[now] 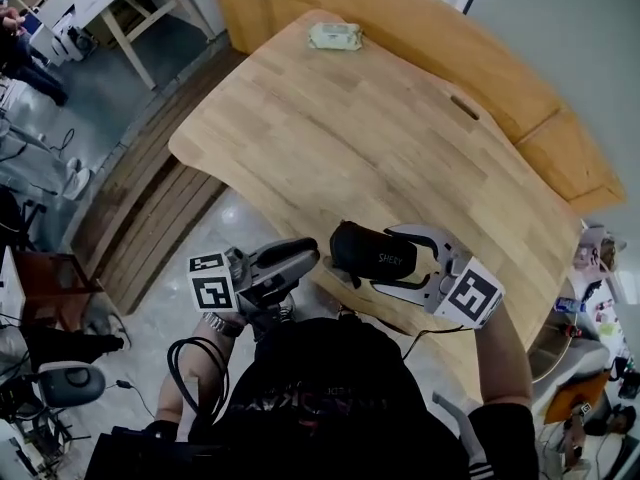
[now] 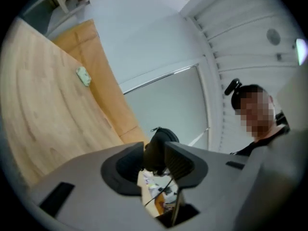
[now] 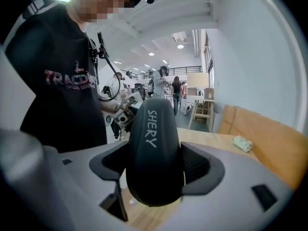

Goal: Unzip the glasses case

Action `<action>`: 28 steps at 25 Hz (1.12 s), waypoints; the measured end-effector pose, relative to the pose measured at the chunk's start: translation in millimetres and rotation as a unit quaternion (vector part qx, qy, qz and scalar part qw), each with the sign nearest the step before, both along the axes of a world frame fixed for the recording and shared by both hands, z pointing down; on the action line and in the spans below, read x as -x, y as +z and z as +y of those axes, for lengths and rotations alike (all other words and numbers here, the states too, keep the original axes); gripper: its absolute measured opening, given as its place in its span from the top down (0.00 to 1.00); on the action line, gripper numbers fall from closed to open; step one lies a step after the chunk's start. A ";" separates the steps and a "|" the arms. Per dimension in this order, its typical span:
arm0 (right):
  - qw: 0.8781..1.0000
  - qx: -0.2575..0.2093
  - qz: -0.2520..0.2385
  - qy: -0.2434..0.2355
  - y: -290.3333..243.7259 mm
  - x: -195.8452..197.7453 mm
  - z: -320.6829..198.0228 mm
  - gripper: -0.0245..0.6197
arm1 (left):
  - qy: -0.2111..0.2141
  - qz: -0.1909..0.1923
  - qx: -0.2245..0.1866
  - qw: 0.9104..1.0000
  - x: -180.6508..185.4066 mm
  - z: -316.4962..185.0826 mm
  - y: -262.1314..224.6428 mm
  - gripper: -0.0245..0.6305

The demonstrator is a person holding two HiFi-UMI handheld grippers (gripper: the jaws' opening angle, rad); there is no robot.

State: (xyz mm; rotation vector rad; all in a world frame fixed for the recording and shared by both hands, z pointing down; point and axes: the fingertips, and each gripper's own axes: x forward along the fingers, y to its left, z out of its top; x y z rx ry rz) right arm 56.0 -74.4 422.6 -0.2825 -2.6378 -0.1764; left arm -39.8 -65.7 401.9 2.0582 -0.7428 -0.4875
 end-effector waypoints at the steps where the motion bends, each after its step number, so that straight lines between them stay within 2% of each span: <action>1: 1.000 -0.002 0.005 -0.006 -6.8 -0.1 8.1 0.42 | 0.023 0.028 -0.015 0.999 -0.9 -1.2 -9.9 0.73; 3: 1.000 0.001 0.015 -0.020 -19.6 -0.7 24.3 0.42 | 0.069 0.073 -0.049 0.994 -1.7 -1.8 -27.8 0.64; 5: 0.999 0.012 0.019 -0.032 -31.4 -1.3 40.0 0.42 | 0.119 0.108 -0.087 0.983 -2.0 1.7 -44.6 0.62; 7: 0.999 0.025 0.020 -0.040 -41.6 -1.9 54.2 0.42 | 0.173 0.145 -0.127 0.966 -2.8 9.3 -63.6 0.61; 9: 0.998 0.023 0.014 -0.049 -52.1 0.0 65.8 0.42 | 0.230 0.158 -0.163 0.946 -6.5 21.4 -80.8 0.61; 12: 0.996 -0.030 -0.022 -0.079 -74.0 14.8 78.5 0.42 | 0.318 0.116 -0.196 0.920 -15.6 44.3 -91.1 0.61; 14: 0.994 -0.058 -0.012 -0.091 -78.6 19.6 85.0 0.42 | 0.363 0.092 -0.201 0.905 -17.4 55.6 -93.0 0.60; 20: 0.984 -0.140 0.035 -0.108 -77.0 26.7 93.7 0.42 | 0.456 0.046 -0.185 0.869 -16.6 76.7 -90.5 0.60; 22: 0.981 -0.152 0.048 -0.111 -73.9 28.0 93.8 0.42 | 0.469 0.031 -0.188 0.862 -14.7 81.2 -91.0 0.65; 25: 0.981 -0.155 0.049 -0.105 -74.5 27.1 92.0 0.42 | 0.464 0.014 -0.195 0.864 -9.8 81.5 -93.2 0.75; 28: 0.980 -0.165 0.045 -0.100 -77.9 29.4 93.7 0.42 | 0.461 0.013 -0.198 0.865 -3.6 83.5 -95.3 0.92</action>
